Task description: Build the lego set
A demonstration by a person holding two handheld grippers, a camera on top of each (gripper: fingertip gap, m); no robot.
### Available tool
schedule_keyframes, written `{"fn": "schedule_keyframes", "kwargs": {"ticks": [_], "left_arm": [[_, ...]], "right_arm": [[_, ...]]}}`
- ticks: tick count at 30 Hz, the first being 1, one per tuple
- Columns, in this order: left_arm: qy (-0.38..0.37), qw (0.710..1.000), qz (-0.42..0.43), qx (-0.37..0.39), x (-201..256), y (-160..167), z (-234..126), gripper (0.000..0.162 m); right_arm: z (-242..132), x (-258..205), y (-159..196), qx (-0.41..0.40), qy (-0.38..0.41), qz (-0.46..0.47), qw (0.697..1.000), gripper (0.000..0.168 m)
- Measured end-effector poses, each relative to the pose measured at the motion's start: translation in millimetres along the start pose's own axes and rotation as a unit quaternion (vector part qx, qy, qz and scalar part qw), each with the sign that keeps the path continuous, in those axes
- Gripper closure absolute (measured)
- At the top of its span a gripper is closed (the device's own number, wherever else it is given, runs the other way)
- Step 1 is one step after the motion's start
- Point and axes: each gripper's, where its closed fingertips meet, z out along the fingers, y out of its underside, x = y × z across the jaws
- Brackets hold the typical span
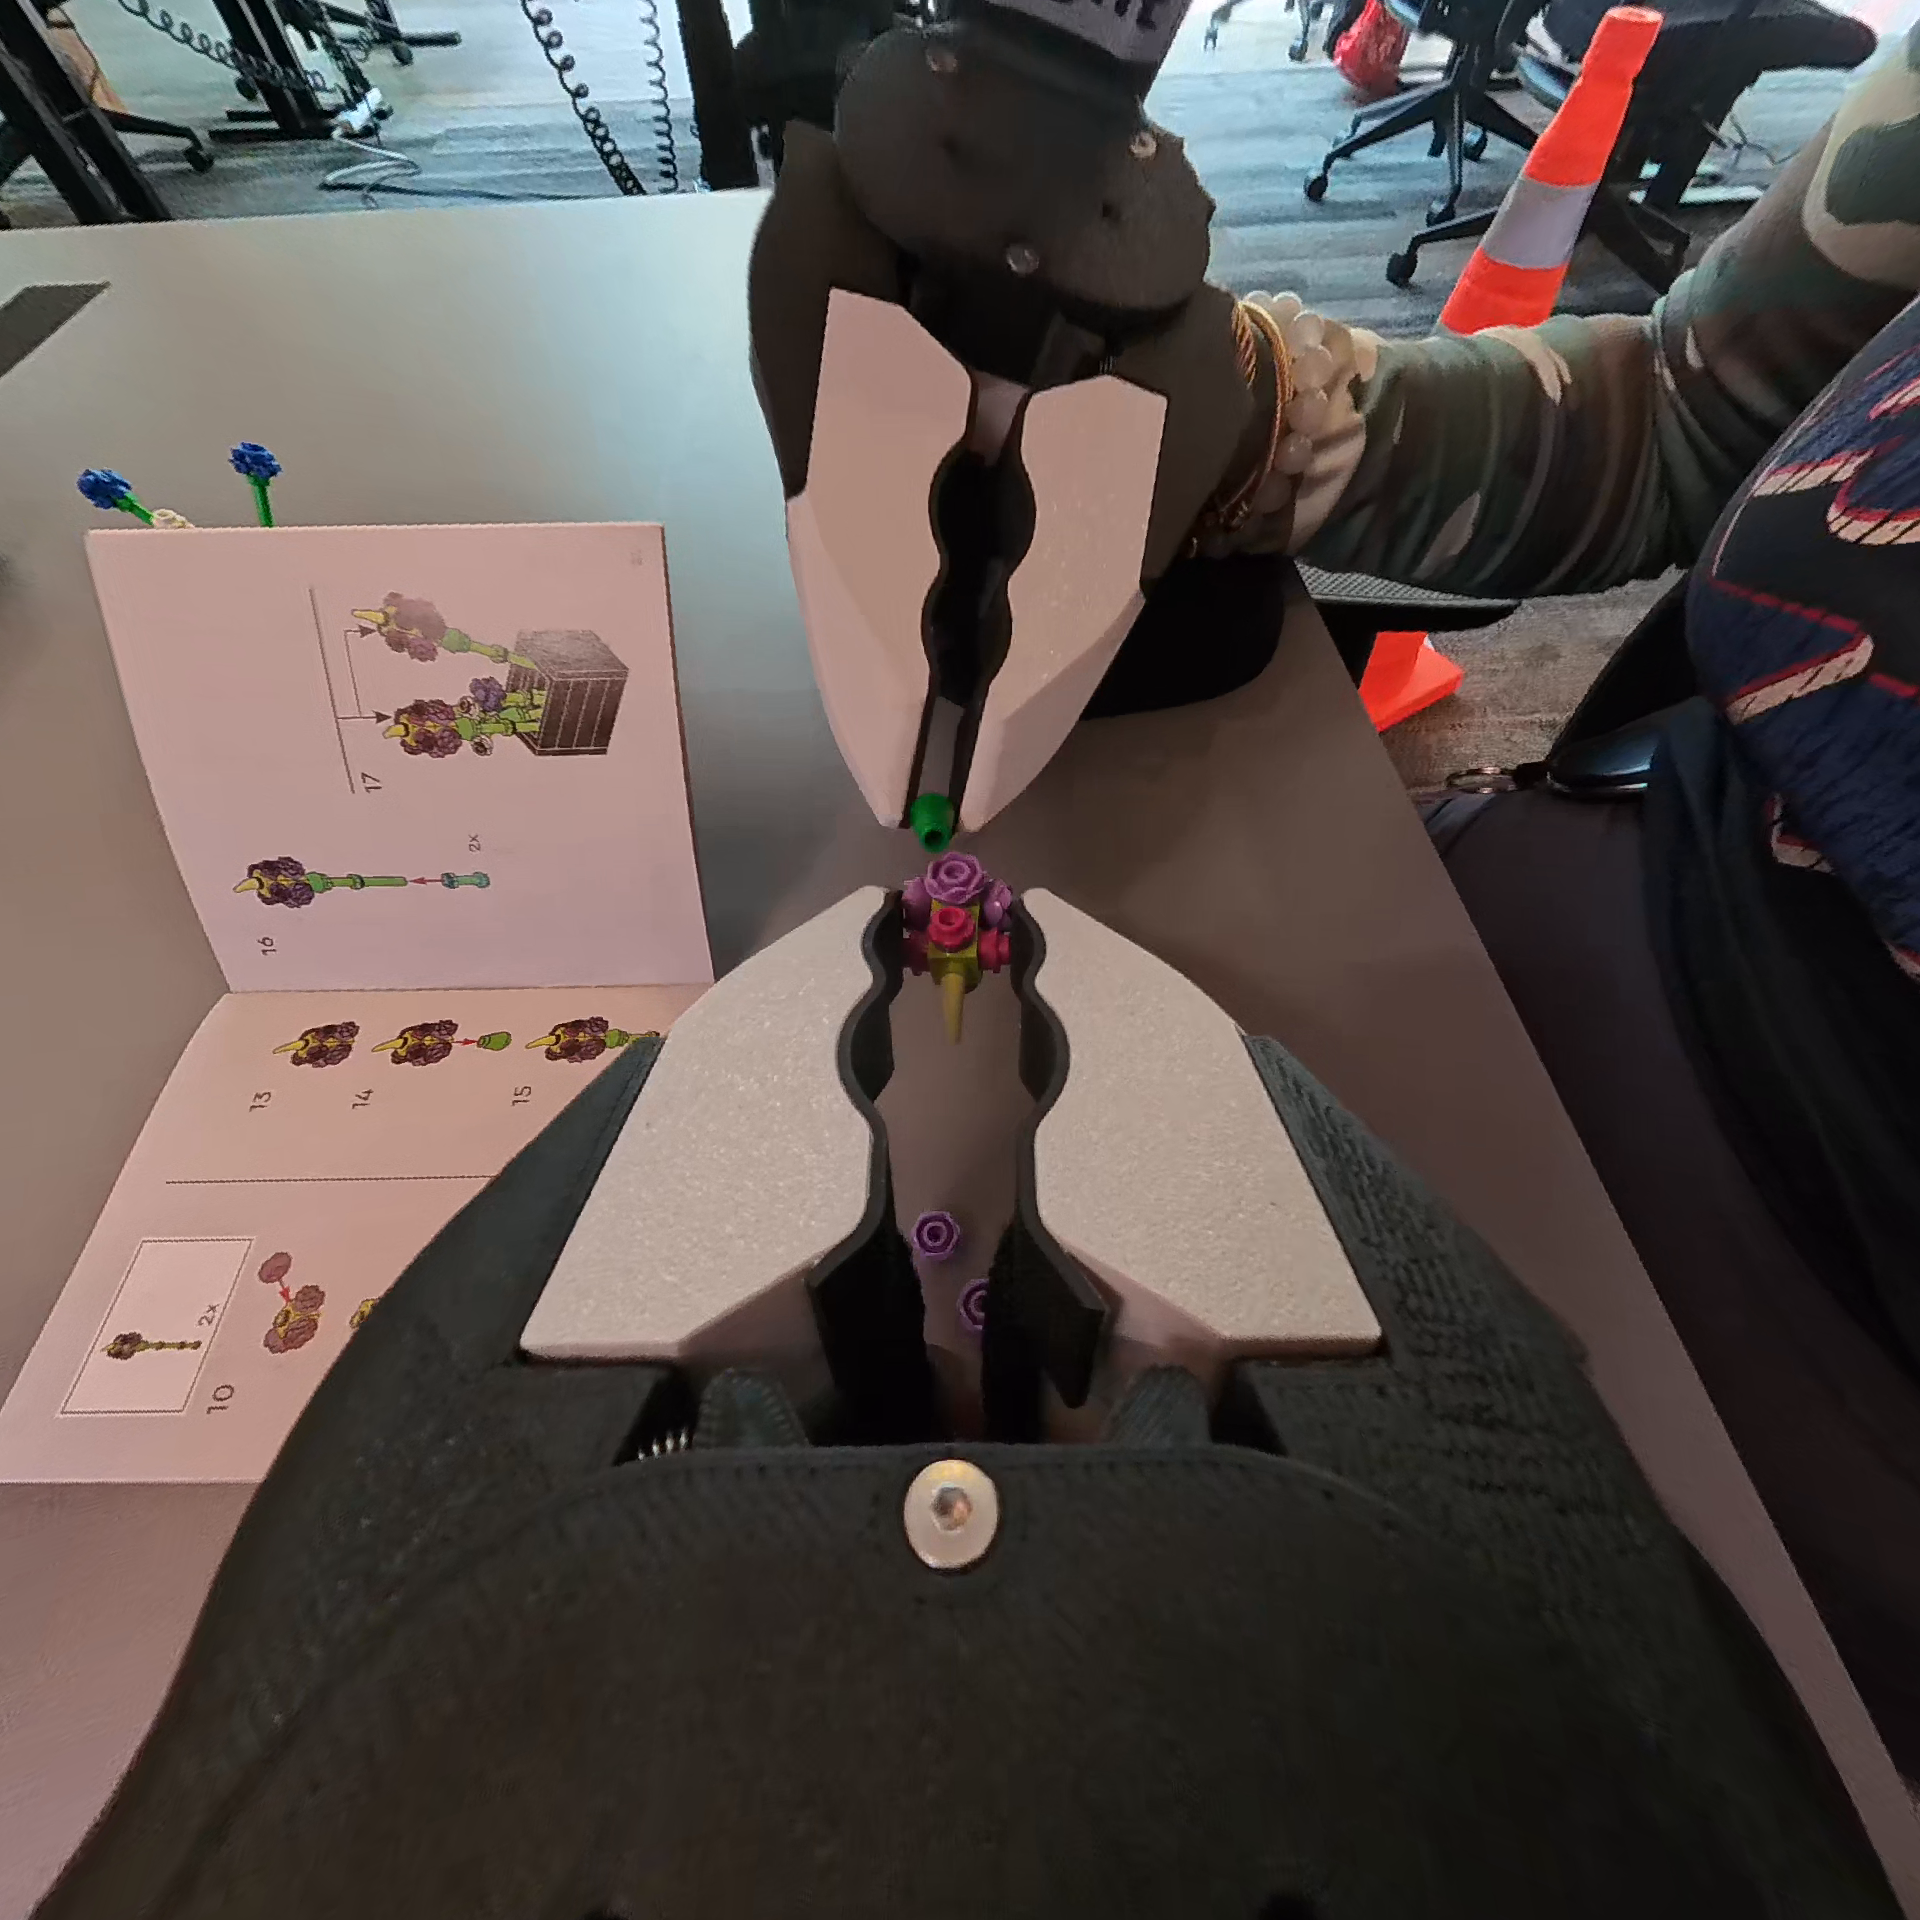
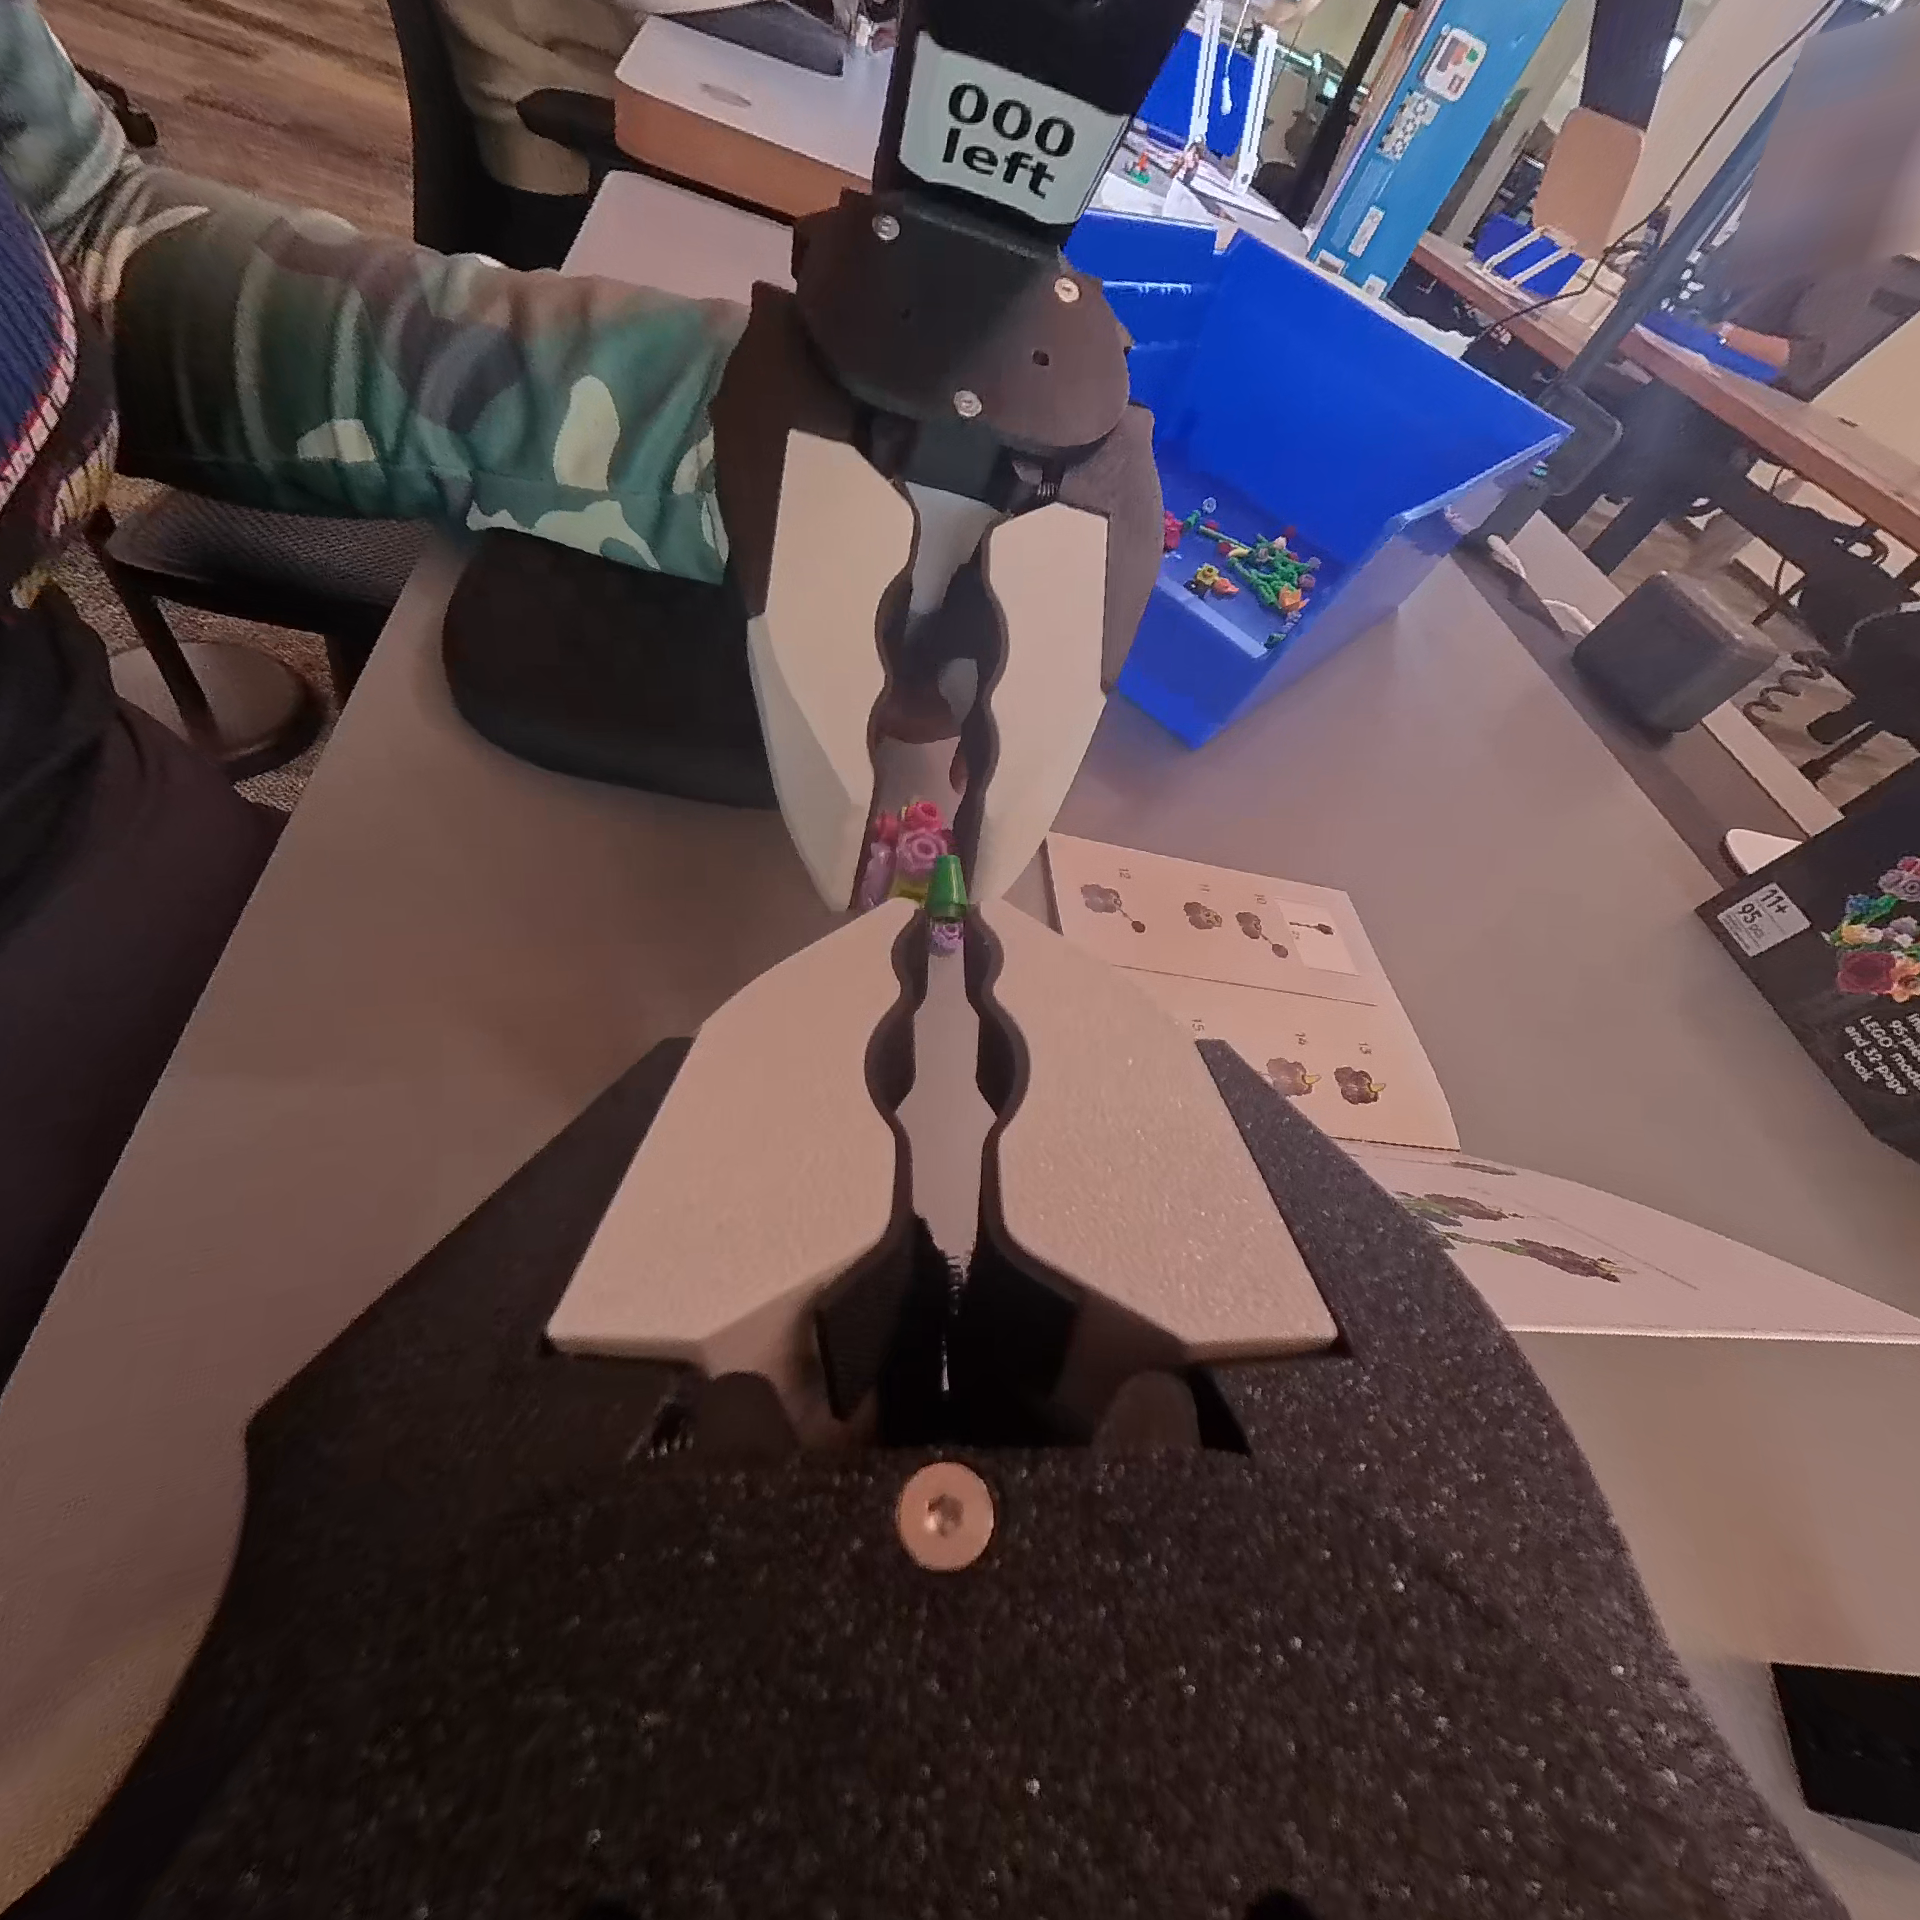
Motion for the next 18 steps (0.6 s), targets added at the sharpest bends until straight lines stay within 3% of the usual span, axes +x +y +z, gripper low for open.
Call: {"fn": "schedule_keyframes", "kwargs": {"ticks": [9, 18], "left_arm": [[-0.015, 0.996, -0.031, 0.085, -9.4, -18.5, -17.6, 0.143], [-0.014, 0.997, -0.052, 0.051, -12.7, -10.2, -10.5, 0.143]], "right_arm": [[-0.6, 5.9, -8.2, 0.024, 0.005, 0.035, 0.999, 0.162], [5.0, 6.2, 1.7, -0.017, 0.022, 0.008, 1.000, 0.162]]}}
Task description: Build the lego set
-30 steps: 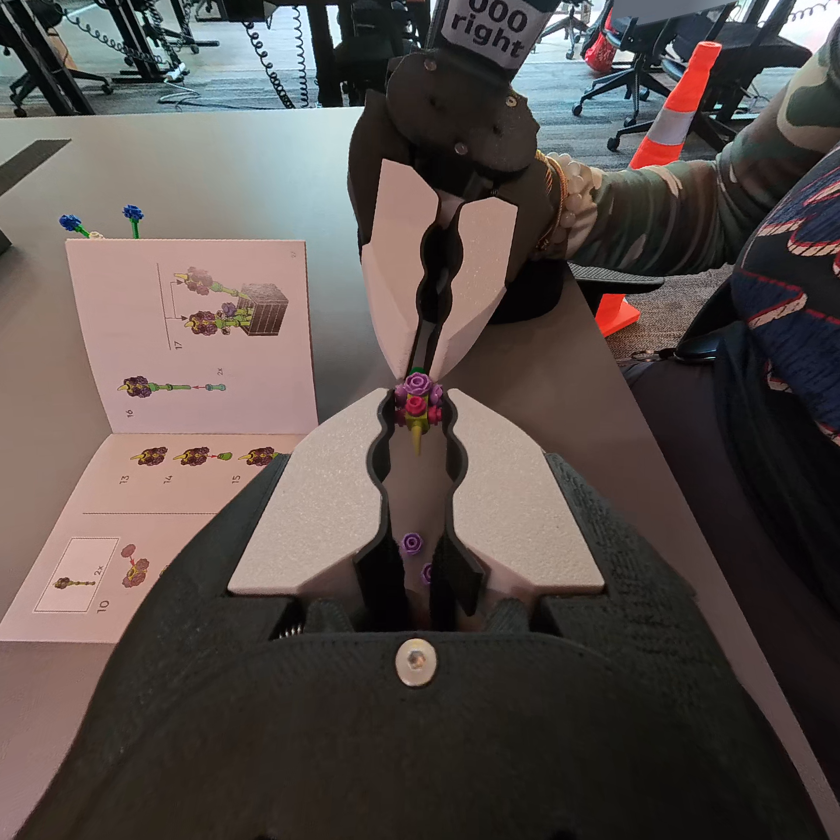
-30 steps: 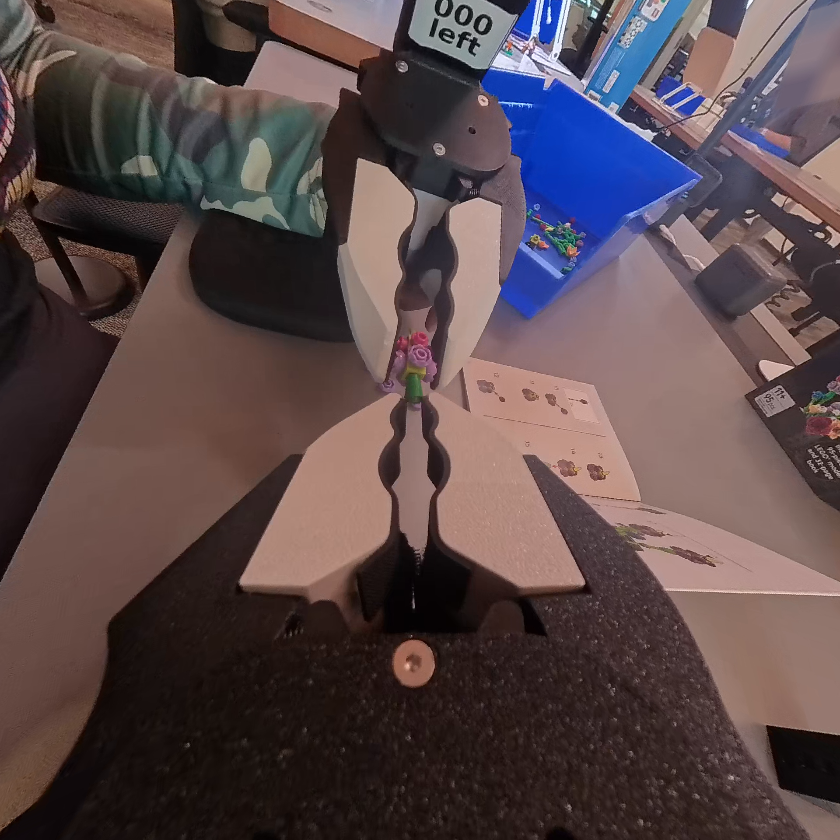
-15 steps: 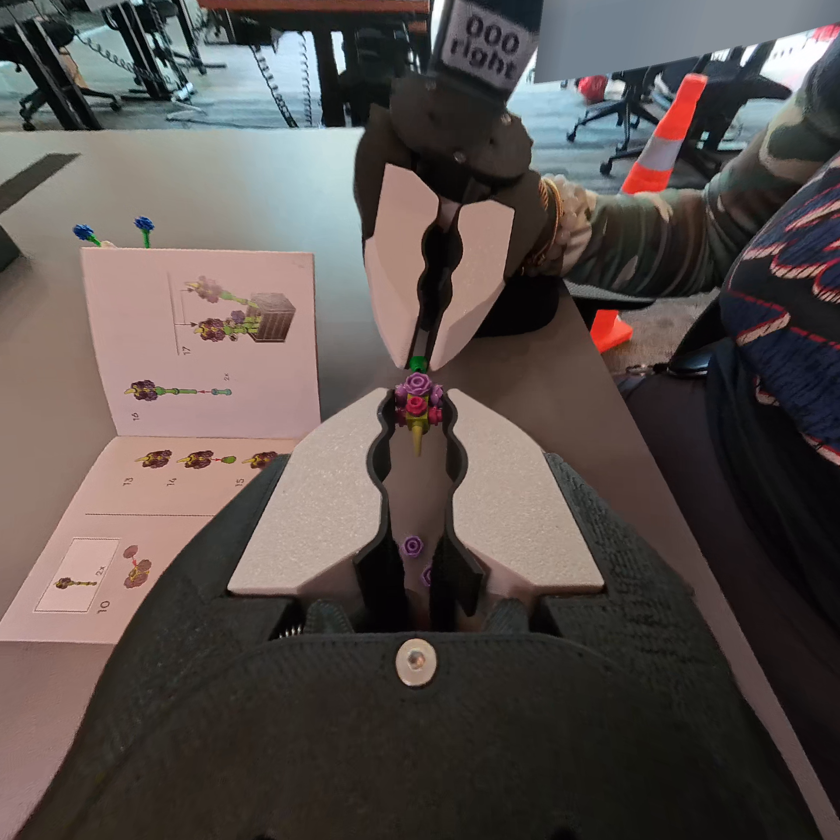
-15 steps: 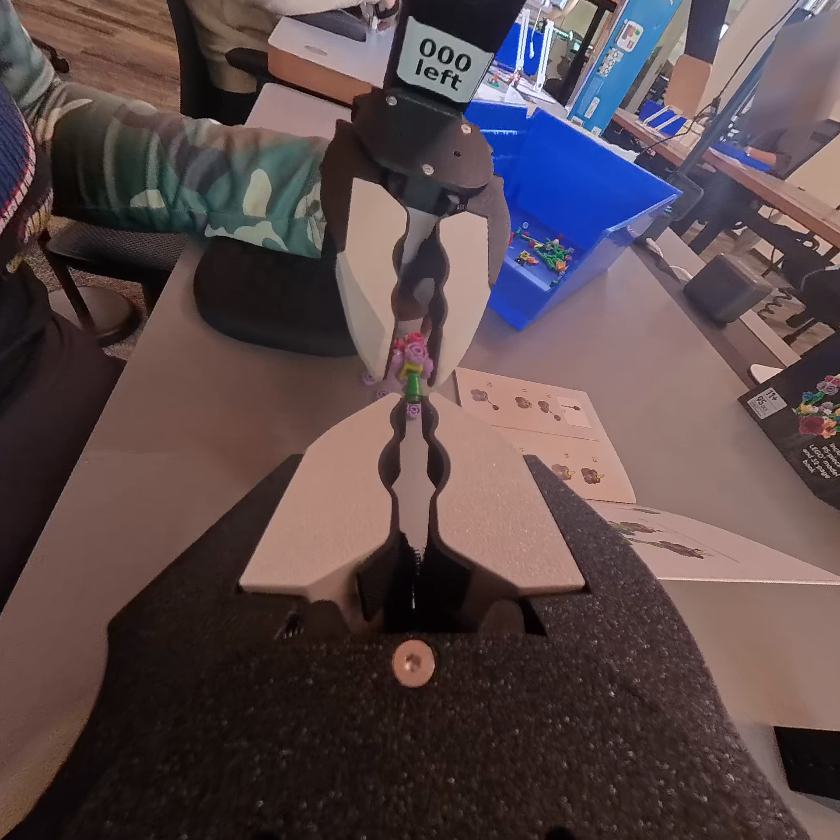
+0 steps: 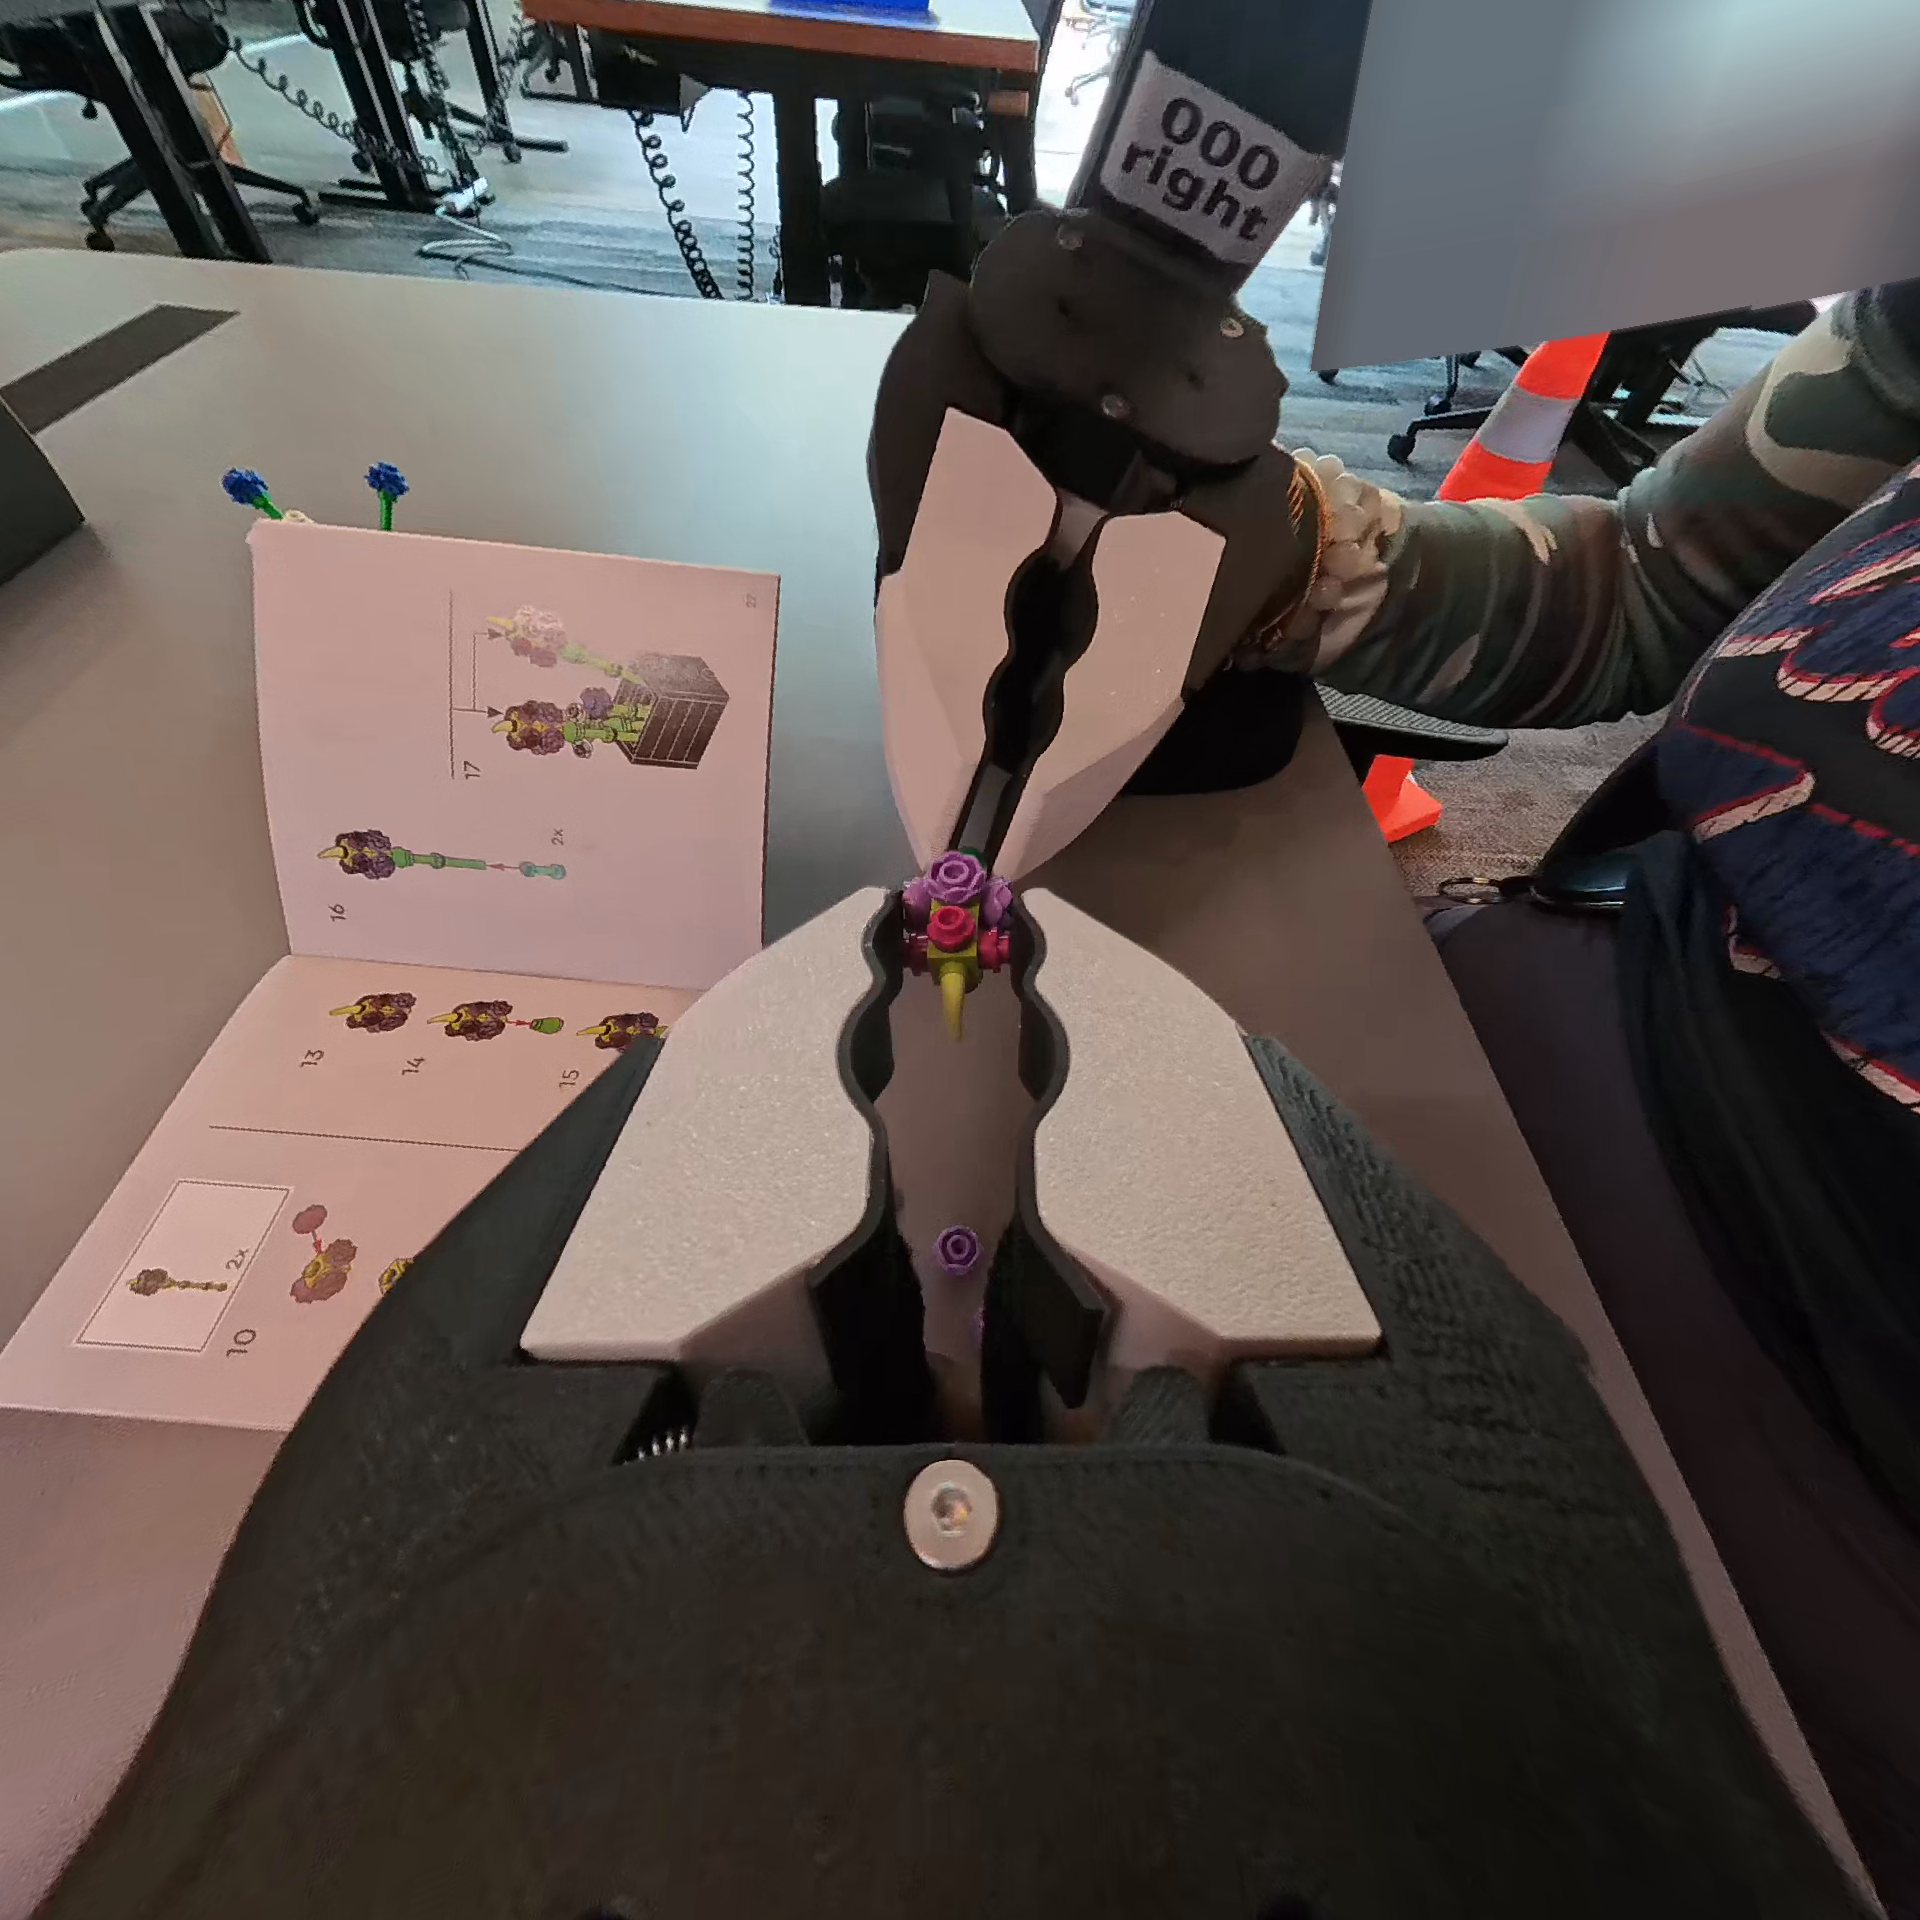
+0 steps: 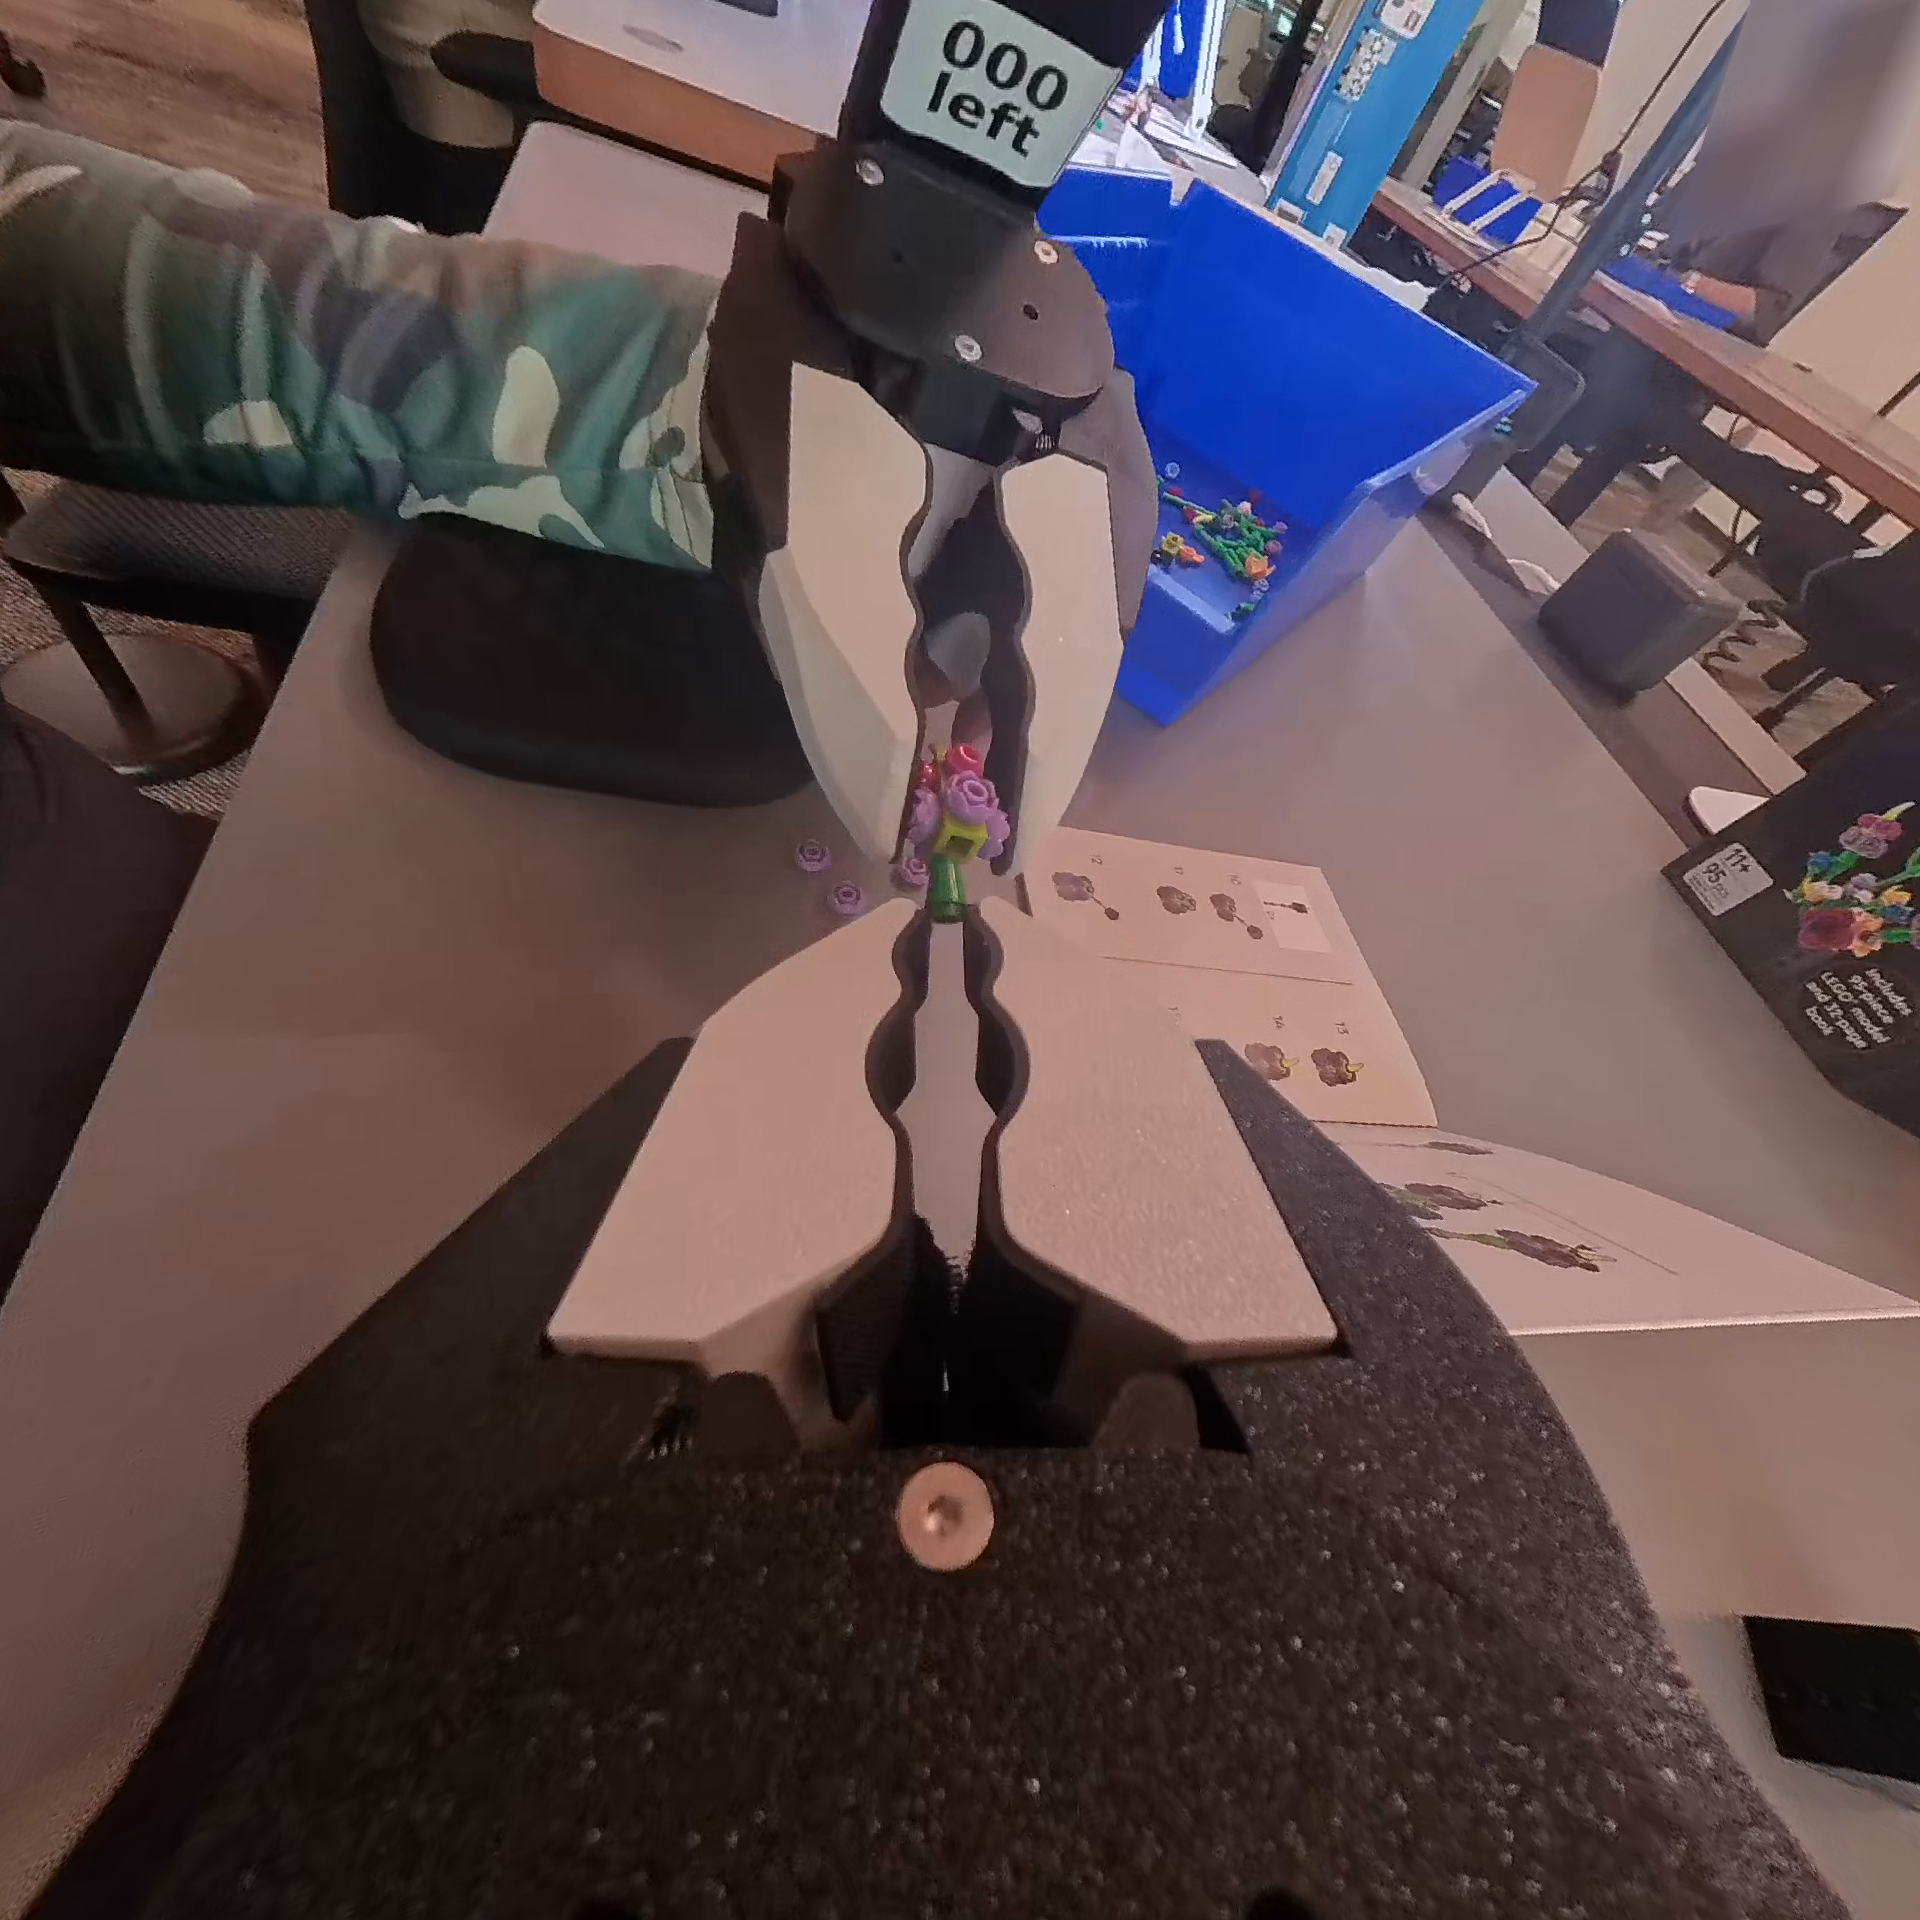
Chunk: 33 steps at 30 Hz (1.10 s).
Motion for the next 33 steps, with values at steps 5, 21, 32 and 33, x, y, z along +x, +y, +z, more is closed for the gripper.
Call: {"fn": "schedule_keyframes", "kwargs": {"ticks": [5, 21, 32, 33], "left_arm": [[-0.004, 1.000, -0.006, -0.006, -2.0, 1.6, 0.9, 0.143], [-0.015, 0.999, -0.018, -0.040, -6.7, 10.5, 6.2, 0.142], [-0.048, 0.994, -0.047, -0.088, -18.7, 23.4, 12.0, 0.143], [-0.047, 0.994, -0.045, -0.084, -18.1, 22.4, 11.6, 0.143]], "right_arm": [[0.0, 1.3, 1.3, -0.005, 0.008, -0.006, 1.000, 0.162], [1.9, 7.2, 10.3, -0.069, 0.084, -0.131, 0.985, 0.163], [4.9, 11.4, 21.8, -0.116, 0.109, -0.165, 0.973, 0.162], [4.4, 11.2, 20.1, -0.109, 0.108, -0.164, 0.974, 0.162]]}}
